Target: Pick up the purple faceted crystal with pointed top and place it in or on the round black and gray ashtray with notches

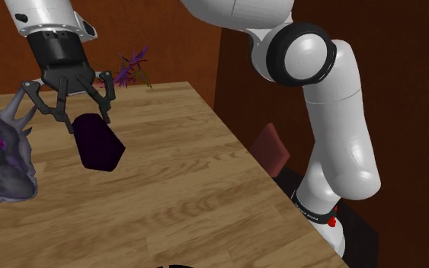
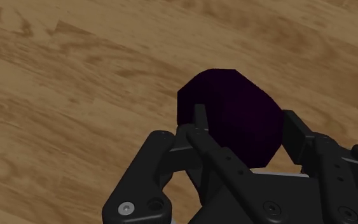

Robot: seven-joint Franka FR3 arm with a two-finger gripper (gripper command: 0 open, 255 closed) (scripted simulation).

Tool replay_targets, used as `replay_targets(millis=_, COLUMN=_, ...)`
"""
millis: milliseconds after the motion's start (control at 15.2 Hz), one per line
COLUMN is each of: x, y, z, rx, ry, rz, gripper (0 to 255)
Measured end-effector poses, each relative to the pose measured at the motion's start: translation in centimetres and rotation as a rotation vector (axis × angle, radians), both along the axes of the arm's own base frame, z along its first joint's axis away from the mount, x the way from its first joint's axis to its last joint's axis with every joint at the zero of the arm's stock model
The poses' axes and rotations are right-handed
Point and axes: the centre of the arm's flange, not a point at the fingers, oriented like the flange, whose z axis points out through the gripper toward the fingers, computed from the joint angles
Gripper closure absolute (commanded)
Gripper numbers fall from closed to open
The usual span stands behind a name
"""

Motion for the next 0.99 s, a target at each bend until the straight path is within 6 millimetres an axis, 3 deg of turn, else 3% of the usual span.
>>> replay_targets(millis=198, x=-0.4, y=0.2, z=1.2, rx=0.000, ry=0.000, rz=0.000, gripper=255)
replay_targets(millis=858, x=-12.3, y=4.0, z=2.5, rx=0.000, ry=0.000, rz=0.001, gripper=255)
replay_targets(millis=924, x=-12.4, y=4.0, z=2.5, rx=0.001, ry=-0.001, rz=0.002, gripper=0)
replay_targets(millis=990, x=-12.3, y=4.0, z=2.5, rx=0.001, ry=0.000, rz=0.002, gripper=0)
